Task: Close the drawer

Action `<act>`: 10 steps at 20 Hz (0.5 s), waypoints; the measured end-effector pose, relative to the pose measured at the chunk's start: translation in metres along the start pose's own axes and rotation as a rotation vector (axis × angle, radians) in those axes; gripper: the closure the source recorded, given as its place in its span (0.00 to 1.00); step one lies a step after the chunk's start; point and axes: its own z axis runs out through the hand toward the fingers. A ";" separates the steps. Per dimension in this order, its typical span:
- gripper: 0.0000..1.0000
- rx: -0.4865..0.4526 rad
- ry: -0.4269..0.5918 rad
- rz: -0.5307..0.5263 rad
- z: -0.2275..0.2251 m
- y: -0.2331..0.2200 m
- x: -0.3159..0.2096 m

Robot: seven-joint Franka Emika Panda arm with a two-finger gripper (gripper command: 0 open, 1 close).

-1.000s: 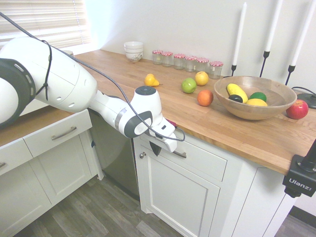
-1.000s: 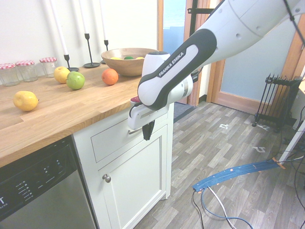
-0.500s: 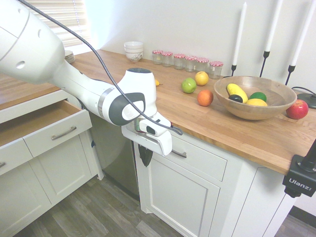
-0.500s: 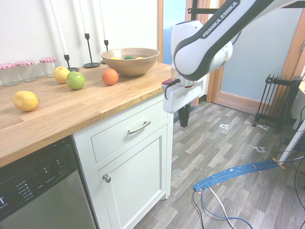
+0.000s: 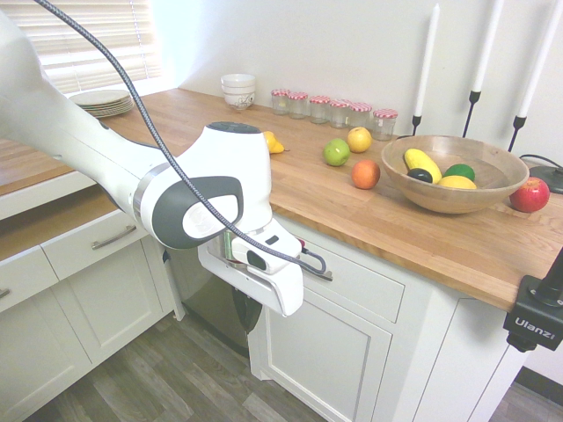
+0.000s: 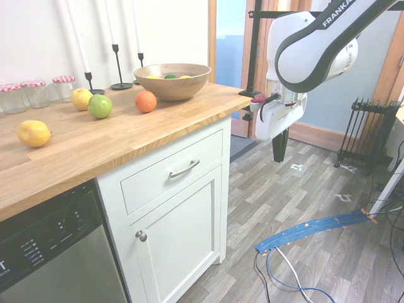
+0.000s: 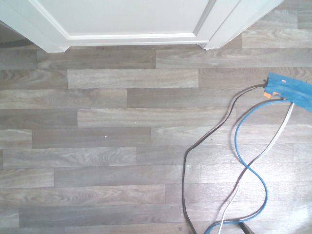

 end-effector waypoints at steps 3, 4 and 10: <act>1.00 0.001 -0.001 -0.004 0.000 0.002 -0.001; 0.00 0.002 -0.002 -0.004 0.001 0.002 -0.002; 0.00 0.022 0.011 -0.014 0.006 -0.002 -0.009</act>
